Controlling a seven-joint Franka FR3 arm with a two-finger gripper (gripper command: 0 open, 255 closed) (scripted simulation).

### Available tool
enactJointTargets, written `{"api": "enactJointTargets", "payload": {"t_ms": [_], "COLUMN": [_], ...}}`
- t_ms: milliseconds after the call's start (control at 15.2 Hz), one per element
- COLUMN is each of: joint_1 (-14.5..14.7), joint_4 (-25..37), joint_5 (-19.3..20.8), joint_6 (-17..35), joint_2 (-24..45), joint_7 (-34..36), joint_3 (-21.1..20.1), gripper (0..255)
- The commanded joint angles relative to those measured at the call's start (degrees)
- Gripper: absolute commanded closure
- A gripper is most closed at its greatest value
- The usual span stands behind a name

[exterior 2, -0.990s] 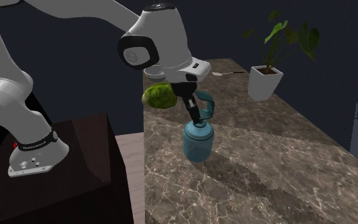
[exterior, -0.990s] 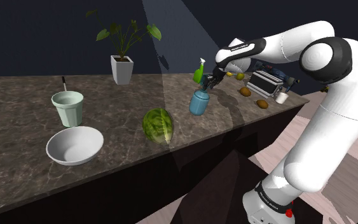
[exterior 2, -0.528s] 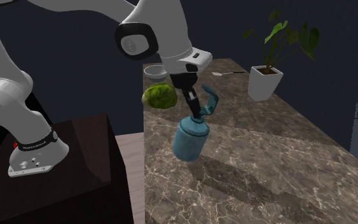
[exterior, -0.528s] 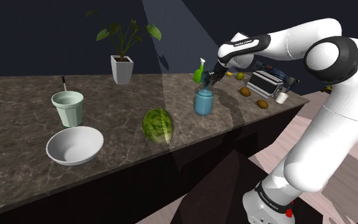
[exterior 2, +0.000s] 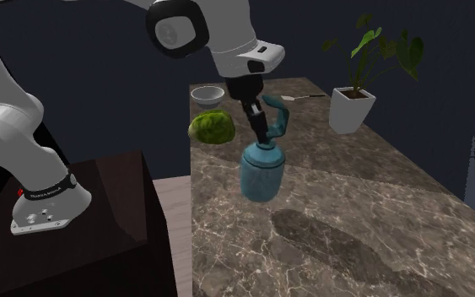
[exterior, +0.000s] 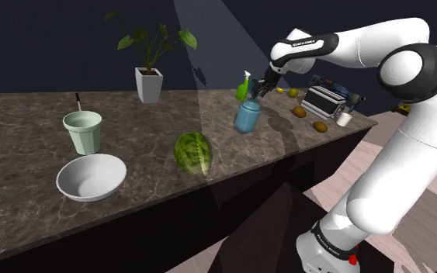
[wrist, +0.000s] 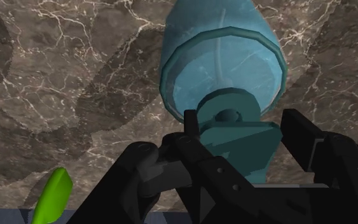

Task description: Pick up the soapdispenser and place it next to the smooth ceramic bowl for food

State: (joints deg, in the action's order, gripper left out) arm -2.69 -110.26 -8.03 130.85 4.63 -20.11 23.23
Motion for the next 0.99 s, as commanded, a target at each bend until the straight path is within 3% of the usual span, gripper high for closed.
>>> {"api": "enactJointTargets", "payload": {"t_ms": [0, 924], "joint_1": [0.03, 0.05], "joint_4": [1.07, 10.21], "joint_5": [0.37, 1.83], "joint_6": [-1.39, -11.78], "joint_2": [-0.43, -1.88], "joint_7": [0.32, 1.86], "joint_3": [0.04, 0.19], "gripper": [255, 255]}}
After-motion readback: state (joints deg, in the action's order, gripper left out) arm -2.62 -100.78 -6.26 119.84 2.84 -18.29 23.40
